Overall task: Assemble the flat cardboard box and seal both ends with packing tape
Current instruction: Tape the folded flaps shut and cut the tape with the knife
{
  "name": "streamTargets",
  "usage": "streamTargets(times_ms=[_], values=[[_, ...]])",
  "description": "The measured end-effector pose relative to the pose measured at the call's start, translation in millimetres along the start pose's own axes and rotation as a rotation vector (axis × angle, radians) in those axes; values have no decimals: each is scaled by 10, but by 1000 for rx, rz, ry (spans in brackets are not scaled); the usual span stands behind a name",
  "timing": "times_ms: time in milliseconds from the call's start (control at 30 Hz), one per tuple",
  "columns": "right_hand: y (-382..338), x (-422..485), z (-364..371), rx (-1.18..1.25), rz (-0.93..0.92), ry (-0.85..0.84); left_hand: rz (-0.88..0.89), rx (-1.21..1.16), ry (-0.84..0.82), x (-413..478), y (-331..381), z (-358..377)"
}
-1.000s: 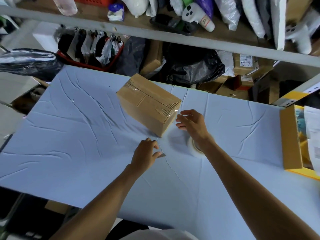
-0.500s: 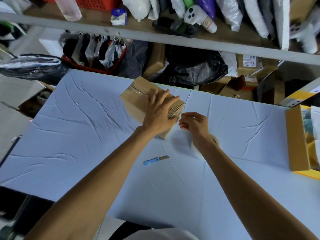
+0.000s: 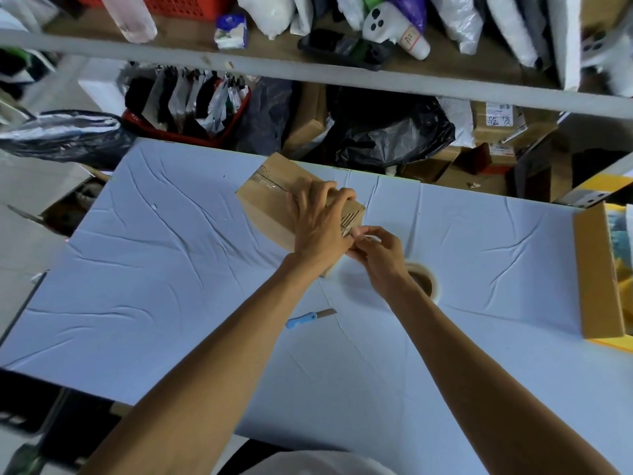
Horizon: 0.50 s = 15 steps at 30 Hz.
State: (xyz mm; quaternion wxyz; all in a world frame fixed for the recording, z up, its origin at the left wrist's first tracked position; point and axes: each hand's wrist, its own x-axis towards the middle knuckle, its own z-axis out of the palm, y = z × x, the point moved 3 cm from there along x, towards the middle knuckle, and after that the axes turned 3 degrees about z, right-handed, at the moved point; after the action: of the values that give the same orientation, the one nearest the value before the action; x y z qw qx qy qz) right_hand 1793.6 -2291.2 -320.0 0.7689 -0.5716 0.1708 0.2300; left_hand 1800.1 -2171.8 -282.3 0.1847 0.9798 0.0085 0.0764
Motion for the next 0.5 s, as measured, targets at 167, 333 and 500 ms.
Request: streamTargets(times_ms=[167,333,500], values=[[168,38,18,59,115,19,75,-2,-48,-41,-21,-49],[245,93,36,16,199,67,133,106,-194,-3,-36,-106],[222,114,13,273,170,15,88,152,-196,31,32,-85]])
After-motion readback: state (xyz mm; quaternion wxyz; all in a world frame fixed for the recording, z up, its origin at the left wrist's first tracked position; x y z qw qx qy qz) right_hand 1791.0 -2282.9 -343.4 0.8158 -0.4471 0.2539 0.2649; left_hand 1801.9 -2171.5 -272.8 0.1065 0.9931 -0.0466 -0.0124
